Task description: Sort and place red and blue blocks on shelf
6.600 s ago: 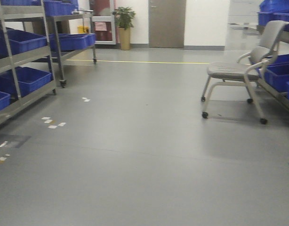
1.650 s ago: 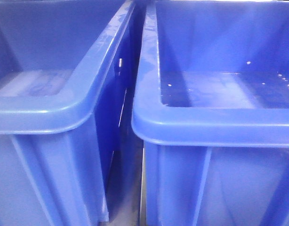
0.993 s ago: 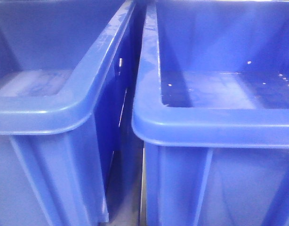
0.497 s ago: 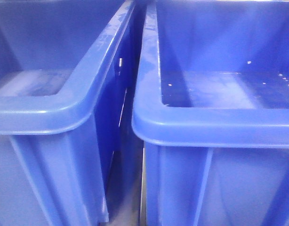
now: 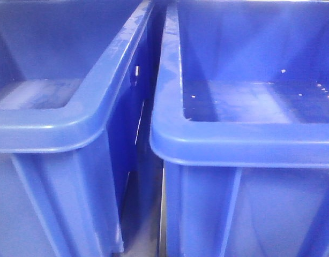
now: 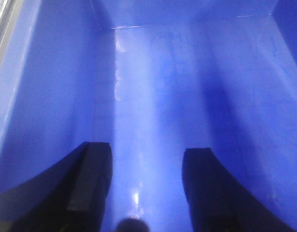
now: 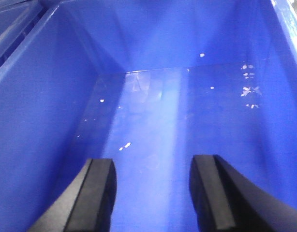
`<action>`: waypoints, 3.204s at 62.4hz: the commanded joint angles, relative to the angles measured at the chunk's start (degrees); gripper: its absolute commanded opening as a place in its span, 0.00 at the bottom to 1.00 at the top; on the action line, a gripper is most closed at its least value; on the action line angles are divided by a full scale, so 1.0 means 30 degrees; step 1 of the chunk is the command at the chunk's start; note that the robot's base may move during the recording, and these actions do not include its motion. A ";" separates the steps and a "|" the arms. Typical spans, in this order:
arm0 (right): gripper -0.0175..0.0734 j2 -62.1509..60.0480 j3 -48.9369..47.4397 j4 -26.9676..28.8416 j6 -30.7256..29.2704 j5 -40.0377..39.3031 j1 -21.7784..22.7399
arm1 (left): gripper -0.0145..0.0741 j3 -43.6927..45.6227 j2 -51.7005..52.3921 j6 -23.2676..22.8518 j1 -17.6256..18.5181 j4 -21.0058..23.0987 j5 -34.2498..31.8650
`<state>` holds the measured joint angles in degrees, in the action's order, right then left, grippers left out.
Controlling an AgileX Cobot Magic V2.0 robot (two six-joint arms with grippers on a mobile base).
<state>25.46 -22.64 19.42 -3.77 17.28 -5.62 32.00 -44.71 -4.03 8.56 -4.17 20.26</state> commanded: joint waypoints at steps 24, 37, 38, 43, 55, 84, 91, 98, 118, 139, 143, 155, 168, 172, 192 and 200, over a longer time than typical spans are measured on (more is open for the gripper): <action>0.70 0.0180 -0.2296 0.0261 -0.0120 -0.1419 0.0009 | 0.62 0.0736 0.2787 -0.0138 0.0143 0.0144 -0.1789; 0.70 0.0203 -0.2304 0.0261 -0.0120 -0.1481 0.0009 | 0.55 0.0736 0.5359 -0.0138 0.0143 0.0216 -0.1825; 0.70 0.0203 -0.2304 0.0261 -0.0120 -0.1481 0.0009 | 0.55 0.0736 0.5492 -0.0138 0.0143 0.0216 -0.1825; 0.70 0.0203 -0.2304 0.0261 -0.0120 -0.1506 0.0009 | 0.53 0.0736 0.6086 -0.0138 0.0143 0.0216 -0.1825; 0.70 0.0203 -0.2304 0.0261 -0.0120 -0.1506 0.0009 | 0.48 0.0736 0.6958 -0.0138 0.0143 0.0216 -0.1688; 0.70 0.0203 -0.2304 0.0261 -0.0120 -0.1506 0.0009 | 0.35 0.0736 0.6923 -0.0138 0.0143 -0.1444 -0.1563; 0.70 0.0203 -0.2304 0.0261 -0.0120 -0.1506 0.0009 | 0.31 0.0560 0.6923 -0.0098 0.0108 -0.1821 -0.1424; 0.70 0.0203 -0.2304 0.0261 -0.0120 -0.1506 0.0009 | 0.28 -0.0633 0.7399 -0.0098 -0.0403 -0.2094 -0.2414; 0.70 0.0203 -0.2304 0.0261 -0.0120 -0.1506 0.0009 | 0.26 -0.6623 1.1171 -0.0098 -0.1836 -0.2011 -0.9741; 0.70 0.0203 -0.2304 0.0261 -0.0120 -0.1506 0.0009 | 0.26 -1.0245 1.3866 -0.0133 -0.1973 -0.1543 -1.1431; 0.70 0.0203 -0.2304 0.0261 -0.0120 -0.1506 0.0009 | 0.26 -1.0530 1.4145 -0.0133 -0.1973 -0.1543 -1.1431; 0.70 0.0203 -0.2304 0.0261 -0.0120 -0.1506 0.0009 | 0.26 -1.1255 1.4972 -0.0133 -0.1973 -0.1543 -1.1200; 0.70 0.0203 -0.2304 0.0261 -0.0120 -0.1522 0.0009 | 0.26 -1.1522 1.5405 -0.0133 -0.1973 -0.0880 -0.9222; 0.70 0.0203 -0.2304 0.0261 -0.0120 -0.1505 0.0009 | 0.26 -1.1522 1.5405 -0.0133 -0.1973 -0.0387 -0.8856; 0.70 0.0203 -0.2304 0.0261 -0.0120 -0.1505 0.0009 | 0.26 -1.1522 1.5364 -0.0133 -0.1973 0.0253 -0.8867; 0.70 0.0203 -0.2304 0.0261 -0.0120 -0.1505 0.0009 | 0.26 -1.1522 1.5323 -0.0133 -0.1973 0.0412 -0.8790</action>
<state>25.46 -27.34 19.64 -3.73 17.52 -5.62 -0.42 0.27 -4.03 2.77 -3.87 -1.76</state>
